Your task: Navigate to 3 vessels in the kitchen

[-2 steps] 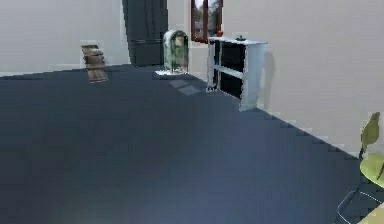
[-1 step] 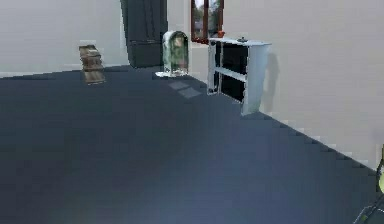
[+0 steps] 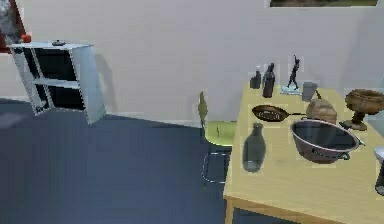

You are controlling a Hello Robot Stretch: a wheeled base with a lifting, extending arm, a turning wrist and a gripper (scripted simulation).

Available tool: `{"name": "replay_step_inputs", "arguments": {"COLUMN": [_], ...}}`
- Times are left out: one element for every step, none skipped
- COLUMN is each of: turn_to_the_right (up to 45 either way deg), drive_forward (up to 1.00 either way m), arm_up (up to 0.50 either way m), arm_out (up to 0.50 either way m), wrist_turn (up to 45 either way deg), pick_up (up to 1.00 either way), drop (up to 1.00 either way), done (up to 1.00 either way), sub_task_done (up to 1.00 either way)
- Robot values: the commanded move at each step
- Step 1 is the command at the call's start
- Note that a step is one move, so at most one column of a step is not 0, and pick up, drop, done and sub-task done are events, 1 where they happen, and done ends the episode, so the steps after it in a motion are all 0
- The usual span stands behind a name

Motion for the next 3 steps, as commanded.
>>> {"name": "replay_step_inputs", "arguments": {"turn_to_the_right": [33.0,0.0,-45.0], "drive_forward": [0.00,0.00,0.00], "arm_up": [0.00,0.00,0.00], "arm_out": [0.00,0.00,0.00], "wrist_turn": [0.0,0.0,0.0], "pick_up": [0.00,0.00,0.00], "drop": [0.00,0.00,0.00], "done": [0.00,0.00,0.00], "sub_task_done": [0.00,1.00,0.00]}}
